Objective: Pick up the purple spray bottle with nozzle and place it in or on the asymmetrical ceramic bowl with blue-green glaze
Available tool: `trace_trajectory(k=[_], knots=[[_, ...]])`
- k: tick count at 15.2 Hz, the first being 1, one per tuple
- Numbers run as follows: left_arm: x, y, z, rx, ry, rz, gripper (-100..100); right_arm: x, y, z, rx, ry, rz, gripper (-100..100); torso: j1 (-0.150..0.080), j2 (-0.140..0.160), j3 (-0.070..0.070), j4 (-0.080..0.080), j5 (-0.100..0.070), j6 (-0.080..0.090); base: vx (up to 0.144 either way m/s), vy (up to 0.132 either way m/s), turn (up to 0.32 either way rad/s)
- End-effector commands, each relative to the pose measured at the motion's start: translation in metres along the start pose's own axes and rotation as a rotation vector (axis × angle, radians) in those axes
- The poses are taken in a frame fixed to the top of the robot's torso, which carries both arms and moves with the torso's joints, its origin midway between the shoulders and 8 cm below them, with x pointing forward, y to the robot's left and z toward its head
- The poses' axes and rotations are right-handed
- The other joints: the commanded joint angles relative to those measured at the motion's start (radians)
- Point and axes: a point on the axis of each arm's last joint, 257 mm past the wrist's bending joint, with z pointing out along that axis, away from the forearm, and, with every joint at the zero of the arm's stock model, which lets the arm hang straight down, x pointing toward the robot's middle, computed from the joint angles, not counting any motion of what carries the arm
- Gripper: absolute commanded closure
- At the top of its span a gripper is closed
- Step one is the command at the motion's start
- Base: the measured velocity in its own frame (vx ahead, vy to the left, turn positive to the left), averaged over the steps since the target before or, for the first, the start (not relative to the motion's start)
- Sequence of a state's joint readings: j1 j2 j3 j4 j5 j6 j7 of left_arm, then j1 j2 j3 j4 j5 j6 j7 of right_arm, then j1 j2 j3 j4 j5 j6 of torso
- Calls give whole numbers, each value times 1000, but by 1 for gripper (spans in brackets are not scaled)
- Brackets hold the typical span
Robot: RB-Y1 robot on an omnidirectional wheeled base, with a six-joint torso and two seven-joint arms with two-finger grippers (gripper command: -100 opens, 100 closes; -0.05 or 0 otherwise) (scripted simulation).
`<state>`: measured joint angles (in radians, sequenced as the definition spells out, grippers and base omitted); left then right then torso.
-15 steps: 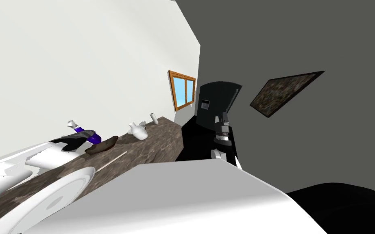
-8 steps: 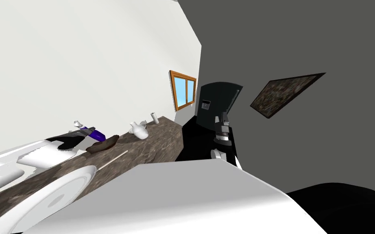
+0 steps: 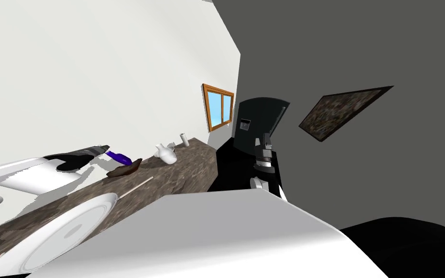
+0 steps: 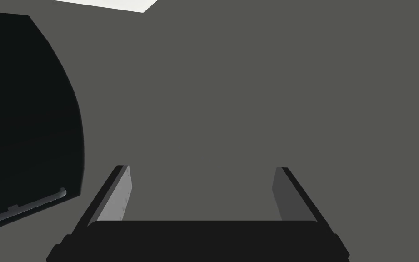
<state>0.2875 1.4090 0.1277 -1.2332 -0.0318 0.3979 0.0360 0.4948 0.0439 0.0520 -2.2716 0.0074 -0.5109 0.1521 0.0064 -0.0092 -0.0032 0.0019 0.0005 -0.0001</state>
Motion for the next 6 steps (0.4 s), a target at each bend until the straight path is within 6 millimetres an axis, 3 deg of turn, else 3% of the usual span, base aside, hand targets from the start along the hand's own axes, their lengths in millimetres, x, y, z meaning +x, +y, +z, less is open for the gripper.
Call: trace_trajectory(k=[1,6], knots=[[0,0,0,0,0,0,-100,0,0,0,0,0,0,0,0,0,0,0,0,0,-5,-11,13],[-1,-1,0,0,0,-1,-100,0,0,0,0,0,0,0,2,-1,0,0,1,0,0,0,0]])
